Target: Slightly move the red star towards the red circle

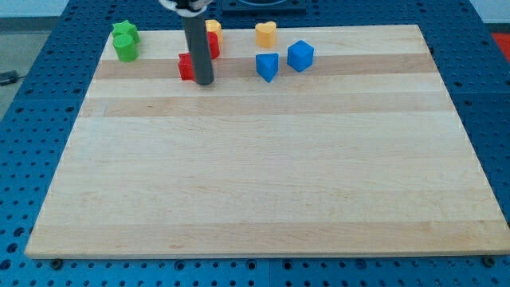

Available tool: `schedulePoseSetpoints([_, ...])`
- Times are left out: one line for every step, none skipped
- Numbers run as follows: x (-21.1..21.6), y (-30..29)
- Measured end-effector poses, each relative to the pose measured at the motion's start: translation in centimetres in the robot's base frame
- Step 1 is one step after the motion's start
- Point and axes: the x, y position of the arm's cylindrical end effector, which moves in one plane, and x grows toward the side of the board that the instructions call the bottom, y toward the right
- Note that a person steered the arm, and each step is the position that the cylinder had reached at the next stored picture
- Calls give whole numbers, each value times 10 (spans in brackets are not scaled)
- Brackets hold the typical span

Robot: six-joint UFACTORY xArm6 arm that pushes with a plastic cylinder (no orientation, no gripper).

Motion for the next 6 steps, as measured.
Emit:
schedulePoseSetpoints([2, -37])
schedulePoseSetpoints([1, -49])
schedulePoseSetpoints([-7, -46])
schedulePoseSetpoints([-25, -45])
schedulePoseSetpoints([-28, -42])
schedulePoseSetpoints([-30, -43])
